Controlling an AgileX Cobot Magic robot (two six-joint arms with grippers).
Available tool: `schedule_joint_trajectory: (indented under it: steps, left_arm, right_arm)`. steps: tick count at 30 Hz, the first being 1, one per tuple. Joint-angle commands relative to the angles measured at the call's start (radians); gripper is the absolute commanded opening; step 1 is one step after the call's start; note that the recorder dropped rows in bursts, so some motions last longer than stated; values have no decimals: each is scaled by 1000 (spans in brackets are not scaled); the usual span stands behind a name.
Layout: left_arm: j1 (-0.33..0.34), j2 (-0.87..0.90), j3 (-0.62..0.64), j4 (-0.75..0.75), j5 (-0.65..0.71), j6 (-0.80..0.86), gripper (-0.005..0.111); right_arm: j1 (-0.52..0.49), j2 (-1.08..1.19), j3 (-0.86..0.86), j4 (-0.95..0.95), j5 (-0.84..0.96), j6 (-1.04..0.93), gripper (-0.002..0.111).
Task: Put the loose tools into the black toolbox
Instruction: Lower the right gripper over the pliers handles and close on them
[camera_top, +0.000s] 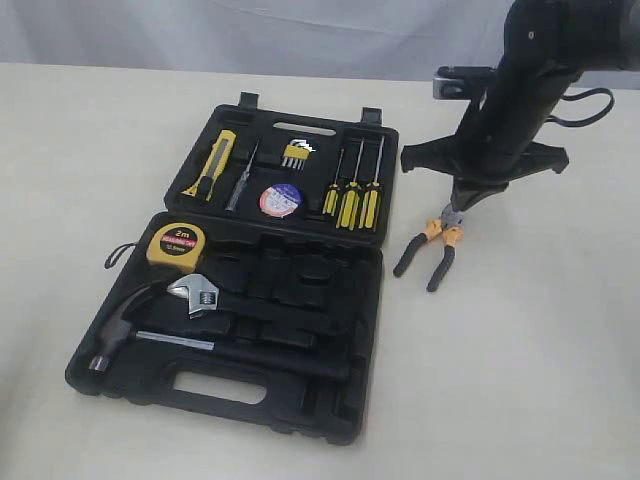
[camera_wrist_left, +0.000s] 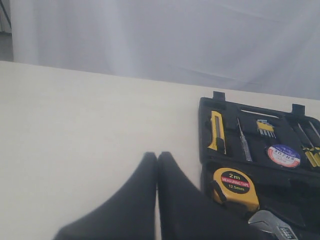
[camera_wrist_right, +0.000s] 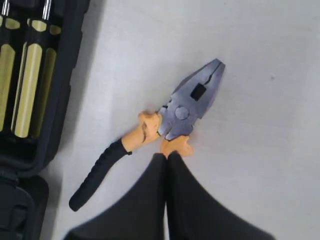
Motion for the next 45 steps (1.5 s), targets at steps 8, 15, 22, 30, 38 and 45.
schedule_joint_trajectory:
  steps: [8,15,22,30,38,45]
  left_arm:
    - [-6,4,-5,5,1,0,0]
    - [-6,4,-5,5,1,0,0]
    - [-6,4,-5,5,1,0,0]
    - [-6,4,-5,5,1,0,0]
    - [-6,4,-5,5,1,0,0]
    - [-6,4,-5,5,1,0,0]
  right_arm:
    - [-7,-1,-6,0,-9,42,0]
    - [-7,-1,-6,0,-11,46,13]
    - [-7,-1,-6,0,-11,157,63]
    - [-7,-1,-6,0,-43,218,71]
    - [-5,-1,-6,0,-72,235,71]
    - [-5,-1,-6,0,-20,273,71]
